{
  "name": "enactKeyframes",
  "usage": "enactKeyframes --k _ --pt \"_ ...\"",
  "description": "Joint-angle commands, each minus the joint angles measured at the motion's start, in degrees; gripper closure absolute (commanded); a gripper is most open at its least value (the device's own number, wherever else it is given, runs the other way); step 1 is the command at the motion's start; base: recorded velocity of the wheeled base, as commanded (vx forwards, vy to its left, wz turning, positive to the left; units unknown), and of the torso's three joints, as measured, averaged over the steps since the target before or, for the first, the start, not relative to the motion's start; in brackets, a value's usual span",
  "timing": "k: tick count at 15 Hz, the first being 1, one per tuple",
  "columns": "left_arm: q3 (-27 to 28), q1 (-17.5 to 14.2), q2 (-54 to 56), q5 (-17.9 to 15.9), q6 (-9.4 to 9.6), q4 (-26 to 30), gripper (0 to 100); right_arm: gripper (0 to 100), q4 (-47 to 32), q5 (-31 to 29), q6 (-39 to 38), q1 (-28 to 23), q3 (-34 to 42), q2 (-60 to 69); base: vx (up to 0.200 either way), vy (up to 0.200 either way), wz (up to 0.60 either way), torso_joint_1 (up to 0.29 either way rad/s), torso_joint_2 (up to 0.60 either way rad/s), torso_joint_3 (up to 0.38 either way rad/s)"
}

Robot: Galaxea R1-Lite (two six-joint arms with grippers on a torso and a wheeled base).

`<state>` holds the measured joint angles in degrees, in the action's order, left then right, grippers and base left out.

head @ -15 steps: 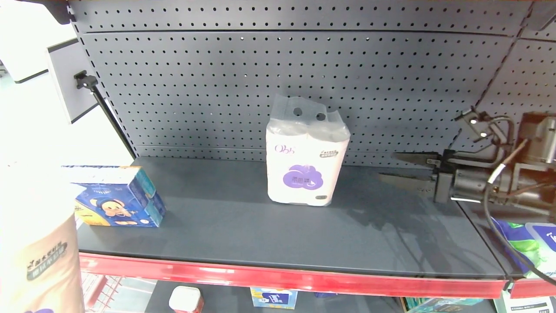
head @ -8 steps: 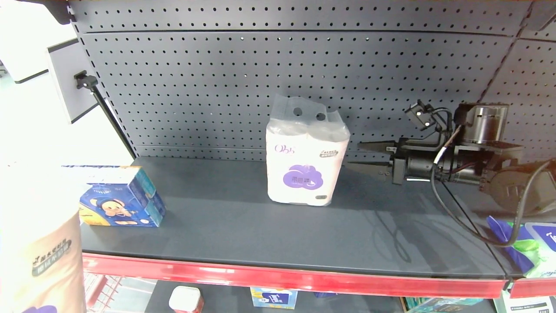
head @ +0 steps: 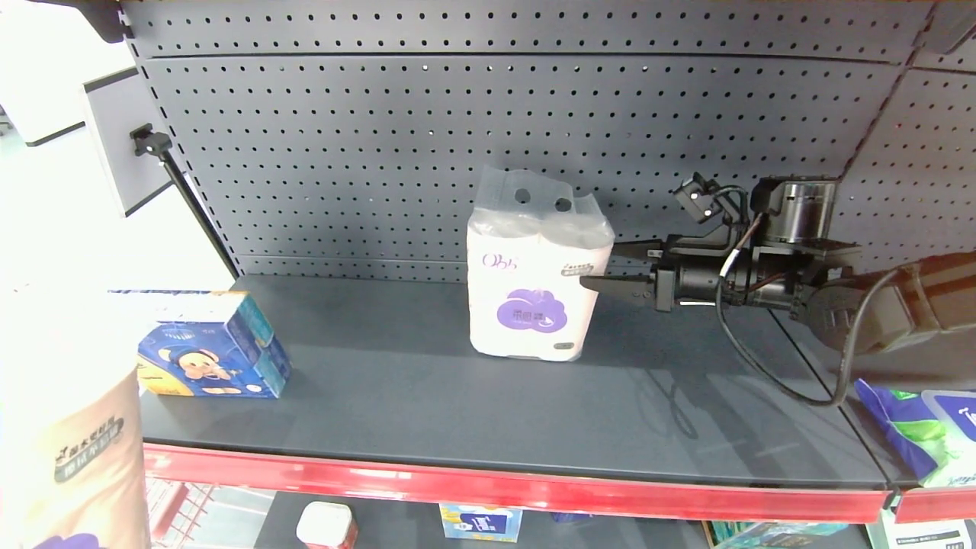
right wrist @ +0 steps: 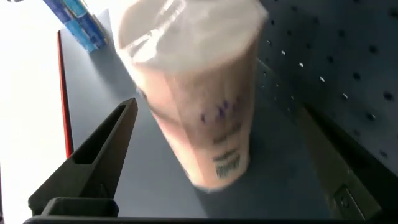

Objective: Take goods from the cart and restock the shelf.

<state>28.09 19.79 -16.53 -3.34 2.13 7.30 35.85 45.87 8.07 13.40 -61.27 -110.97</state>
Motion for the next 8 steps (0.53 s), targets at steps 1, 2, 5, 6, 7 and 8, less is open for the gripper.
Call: enactKeyframes --k 1,2,5,6,7,8 --pt "0.04 -0.01 0.01 -0.09 0.06 -0.01 100 0 0.01 0.01 0.1 1.02 -1.48 -1.62 0.0 0.0 0.0 0.0 0.0 0.0" --pt "0.04 -0.01 0.01 -0.09 0.06 -0.01 100 0 -0.08 0.09 0.1 1.46 -1.84 -1.79 0.0 0.0 0.0 0.0 0.0 0.0" --pt "0.13 -0.01 -0.08 -0.09 0.06 -0.18 100 0 0.01 0.09 0.63 2.86 -5.44 -5.04 0.0 0.0 0.0 0.0 0.0 0.0" --pt "0.04 -0.01 -0.08 -0.09 0.06 -0.18 100 0 -0.08 0.09 1.16 3.21 -5.97 -5.48 0.0 0.0 0.0 0.0 0.0 0.0" --pt "0.04 -0.01 -0.17 -0.09 -0.02 -0.1 100 0 -0.08 0.09 1.25 3.74 -6.05 -5.84 0.0 0.0 0.0 0.0 0.0 0.0" --pt "0.04 -0.01 -0.17 -0.09 -0.02 -0.18 100 0 -0.08 0.18 1.25 4.36 -6.14 -5.92 0.0 0.0 0.0 0.0 0.0 0.0"
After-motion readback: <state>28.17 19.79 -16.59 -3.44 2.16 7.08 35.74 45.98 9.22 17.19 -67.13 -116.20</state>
